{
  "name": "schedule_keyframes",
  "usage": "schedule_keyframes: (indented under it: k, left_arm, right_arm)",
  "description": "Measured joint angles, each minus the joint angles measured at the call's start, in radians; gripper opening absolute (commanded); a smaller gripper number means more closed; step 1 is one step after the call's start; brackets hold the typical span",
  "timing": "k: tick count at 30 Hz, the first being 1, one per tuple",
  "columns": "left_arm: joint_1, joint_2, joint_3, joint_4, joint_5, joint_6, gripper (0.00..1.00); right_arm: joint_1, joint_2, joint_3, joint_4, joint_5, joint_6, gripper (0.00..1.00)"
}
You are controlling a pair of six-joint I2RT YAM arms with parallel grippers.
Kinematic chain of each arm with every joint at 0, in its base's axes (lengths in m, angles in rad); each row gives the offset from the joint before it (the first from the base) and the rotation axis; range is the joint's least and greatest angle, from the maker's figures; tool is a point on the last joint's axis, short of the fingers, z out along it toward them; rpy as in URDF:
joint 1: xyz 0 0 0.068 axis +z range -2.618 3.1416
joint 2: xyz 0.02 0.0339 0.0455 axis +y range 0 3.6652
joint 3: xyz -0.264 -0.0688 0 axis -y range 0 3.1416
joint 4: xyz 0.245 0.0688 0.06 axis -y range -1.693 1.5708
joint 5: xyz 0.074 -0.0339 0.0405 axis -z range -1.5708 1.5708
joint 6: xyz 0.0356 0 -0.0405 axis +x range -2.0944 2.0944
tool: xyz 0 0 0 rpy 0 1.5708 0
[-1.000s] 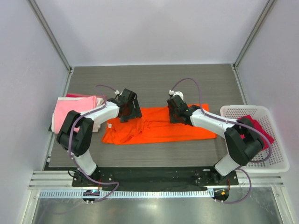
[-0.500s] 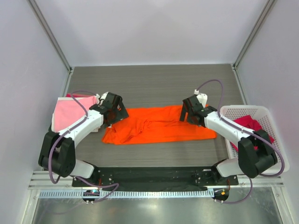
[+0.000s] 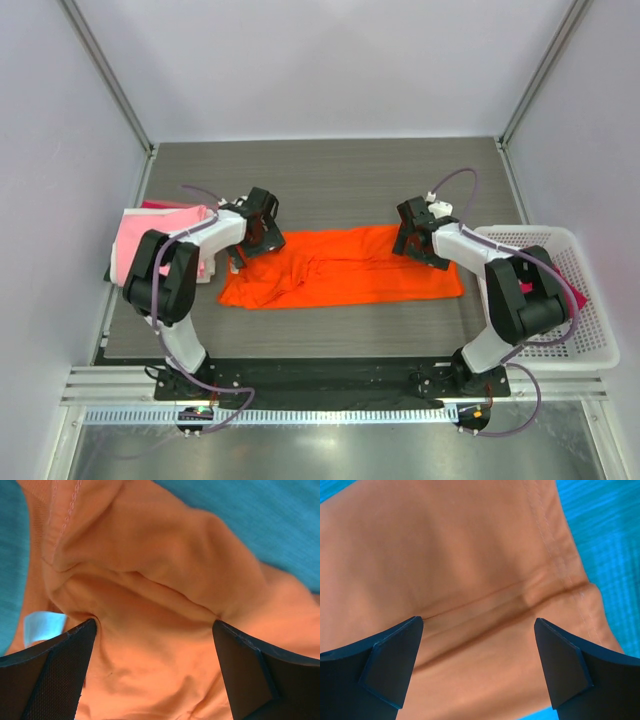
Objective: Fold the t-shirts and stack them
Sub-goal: Fold the tshirt
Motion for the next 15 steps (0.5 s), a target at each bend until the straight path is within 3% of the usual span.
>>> schedule_keyframes:
  k: [7, 15]
  left_arm:
    - [0.022, 0.150, 0.198, -0.061, -0.004, 0.016, 0.99]
    - [0.049, 0.406, 0.583, -0.182, -0.014, 0.082, 0.97]
  right_arm:
    - [-0.013, 0.078, 0.024, 0.062, -0.037, 0.028, 1.00]
    - [0.065, -0.026, -0.085, 0.058, -0.040, 0.116, 1.00]
